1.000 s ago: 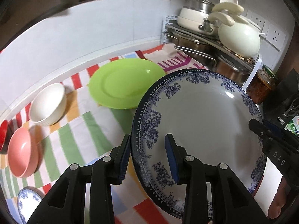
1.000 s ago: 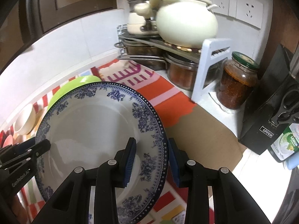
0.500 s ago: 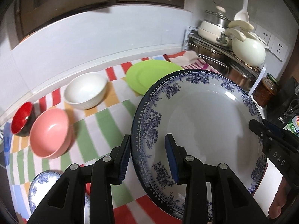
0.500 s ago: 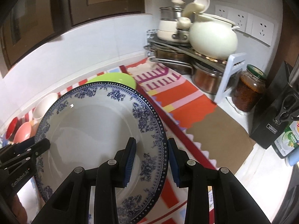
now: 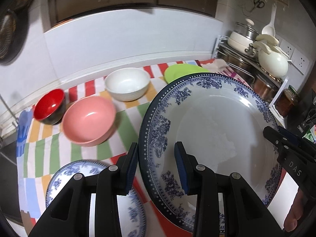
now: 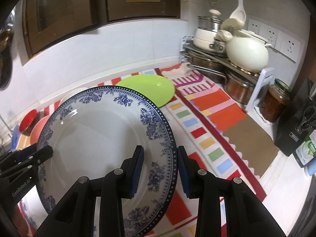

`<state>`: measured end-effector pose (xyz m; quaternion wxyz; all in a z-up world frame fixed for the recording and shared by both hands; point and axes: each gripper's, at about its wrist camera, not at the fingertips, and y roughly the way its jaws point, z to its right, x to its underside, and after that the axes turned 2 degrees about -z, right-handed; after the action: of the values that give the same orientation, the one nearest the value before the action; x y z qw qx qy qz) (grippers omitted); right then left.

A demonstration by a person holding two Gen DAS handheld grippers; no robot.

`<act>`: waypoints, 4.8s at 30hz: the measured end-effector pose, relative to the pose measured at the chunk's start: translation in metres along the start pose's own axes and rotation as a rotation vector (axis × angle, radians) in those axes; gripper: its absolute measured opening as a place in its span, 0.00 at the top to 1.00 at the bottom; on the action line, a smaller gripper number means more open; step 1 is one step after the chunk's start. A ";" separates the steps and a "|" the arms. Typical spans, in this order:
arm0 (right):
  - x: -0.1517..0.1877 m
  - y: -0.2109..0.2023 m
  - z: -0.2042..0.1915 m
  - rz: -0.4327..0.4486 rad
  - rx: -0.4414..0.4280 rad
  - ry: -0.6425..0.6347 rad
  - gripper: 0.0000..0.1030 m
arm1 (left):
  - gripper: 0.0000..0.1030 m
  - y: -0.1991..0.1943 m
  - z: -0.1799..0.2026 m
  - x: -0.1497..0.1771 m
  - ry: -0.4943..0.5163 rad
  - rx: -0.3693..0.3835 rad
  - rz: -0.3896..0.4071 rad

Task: Organize plates and bowls
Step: 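Lift the second plate with both grippers and carry it toward the first plate, then hold the second plate with both grippers above the first plate, then lower the blue-and-white plate onto the first plate and open both grippers, then move both grippers to the lime-green plate beside the pot rack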

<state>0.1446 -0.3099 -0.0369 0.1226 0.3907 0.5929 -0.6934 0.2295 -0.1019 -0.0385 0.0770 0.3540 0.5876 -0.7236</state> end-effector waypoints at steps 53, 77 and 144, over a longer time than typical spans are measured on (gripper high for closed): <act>0.072 -0.003 -0.218 -0.121 -0.281 -0.333 0.65 | 0.64 -0.043 -0.195 0.123 -0.309 -0.241 -0.108; 0.088 0.040 -0.229 -0.242 -0.262 -0.339 0.65 | 0.64 0.000 -0.205 0.134 -0.316 -0.227 -0.222; -0.013 -0.003 -0.063 0.053 -0.133 -0.154 0.27 | 0.10 -0.035 -0.023 -0.017 -0.007 -0.194 0.187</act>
<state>0.1761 -0.2550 -0.0251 0.2117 0.3426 0.6160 -0.6770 0.2332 -0.0764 -0.0022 0.1799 0.3957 0.6191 -0.6541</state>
